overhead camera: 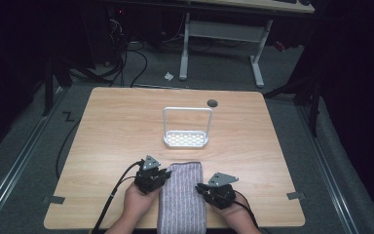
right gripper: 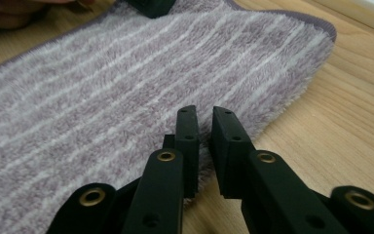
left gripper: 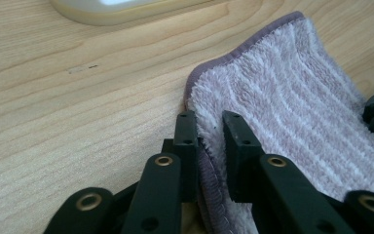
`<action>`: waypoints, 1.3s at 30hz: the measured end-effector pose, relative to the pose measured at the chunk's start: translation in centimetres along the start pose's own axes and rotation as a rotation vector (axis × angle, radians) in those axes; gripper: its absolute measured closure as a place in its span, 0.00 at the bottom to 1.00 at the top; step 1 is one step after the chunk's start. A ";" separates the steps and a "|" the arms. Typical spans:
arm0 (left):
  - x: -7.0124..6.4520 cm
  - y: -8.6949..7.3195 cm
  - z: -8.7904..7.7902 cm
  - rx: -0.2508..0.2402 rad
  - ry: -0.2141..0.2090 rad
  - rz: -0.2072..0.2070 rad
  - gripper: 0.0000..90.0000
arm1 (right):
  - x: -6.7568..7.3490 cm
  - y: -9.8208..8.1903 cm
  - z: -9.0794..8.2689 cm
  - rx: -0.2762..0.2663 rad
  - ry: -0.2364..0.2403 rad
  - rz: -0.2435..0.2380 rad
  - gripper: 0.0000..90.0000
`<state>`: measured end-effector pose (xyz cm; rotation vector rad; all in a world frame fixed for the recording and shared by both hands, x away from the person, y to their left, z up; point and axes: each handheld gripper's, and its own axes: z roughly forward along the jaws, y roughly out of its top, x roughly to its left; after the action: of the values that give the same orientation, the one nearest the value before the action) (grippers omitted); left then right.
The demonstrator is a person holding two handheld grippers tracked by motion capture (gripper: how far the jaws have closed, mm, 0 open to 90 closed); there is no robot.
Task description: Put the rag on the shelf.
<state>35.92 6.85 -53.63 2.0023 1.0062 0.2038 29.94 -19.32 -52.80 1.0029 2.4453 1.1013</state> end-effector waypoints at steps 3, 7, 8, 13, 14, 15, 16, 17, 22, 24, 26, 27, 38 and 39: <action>0.1 0.0 0.0 0.001 -0.008 -0.009 0.88 | 0.1 0.3 -0.4 -0.033 -0.003 0.010 0.87; 0.3 0.0 0.0 0.000 -0.019 -0.026 0.87 | -0.1 1.3 -0.5 -0.091 -0.050 0.051 0.78; 0.3 0.0 0.0 -0.001 -0.019 -0.027 0.87 | -0.2 1.7 -0.4 -0.099 -0.075 0.049 0.76; 0.4 0.0 0.0 -0.003 -0.026 -0.040 0.87 | -2.0 3.8 1.4 -0.074 -0.143 0.137 0.61; 0.4 0.0 0.0 -0.004 -0.027 -0.042 0.86 | -2.5 4.0 2.0 -0.054 -0.151 0.159 0.59; 0.4 0.0 0.0 -0.004 -0.027 -0.042 0.86 | -2.7 4.0 2.3 -0.051 -0.166 0.178 0.58; 0.4 0.0 -0.1 -0.003 -0.028 -0.043 0.86 | -2.8 3.9 2.6 -0.050 -0.178 0.188 0.56; 0.4 0.0 -0.1 -0.002 -0.029 -0.042 0.86 | -3.0 3.8 2.8 -0.044 -0.174 0.196 0.54; 0.4 0.0 -0.1 -0.002 -0.030 -0.043 0.86 | -2.8 3.2 2.9 -0.020 -0.151 0.210 0.49; 0.4 -0.1 -0.1 -0.004 -0.029 -0.042 0.85 | -2.6 3.1 3.0 -0.015 -0.143 0.210 0.48; 0.4 -0.1 -0.1 -0.004 -0.030 -0.045 0.85 | -2.6 3.0 3.0 -0.013 -0.141 0.213 0.47; 0.5 -0.1 -0.1 -0.003 -0.031 -0.047 0.85 | -2.6 2.9 3.1 -0.014 -0.133 0.219 0.47; 0.4 -0.1 -0.1 -0.005 -0.028 -0.045 0.84 | -2.5 2.7 3.5 -0.026 -0.163 0.245 0.57; 0.4 -0.1 -0.1 -0.004 -0.026 -0.044 0.84 | -2.6 2.7 3.5 -0.027 -0.161 0.243 0.57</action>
<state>36.07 7.26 -53.71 1.9723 1.0310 0.1554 34.85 -17.92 -53.22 1.3521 2.2197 1.0754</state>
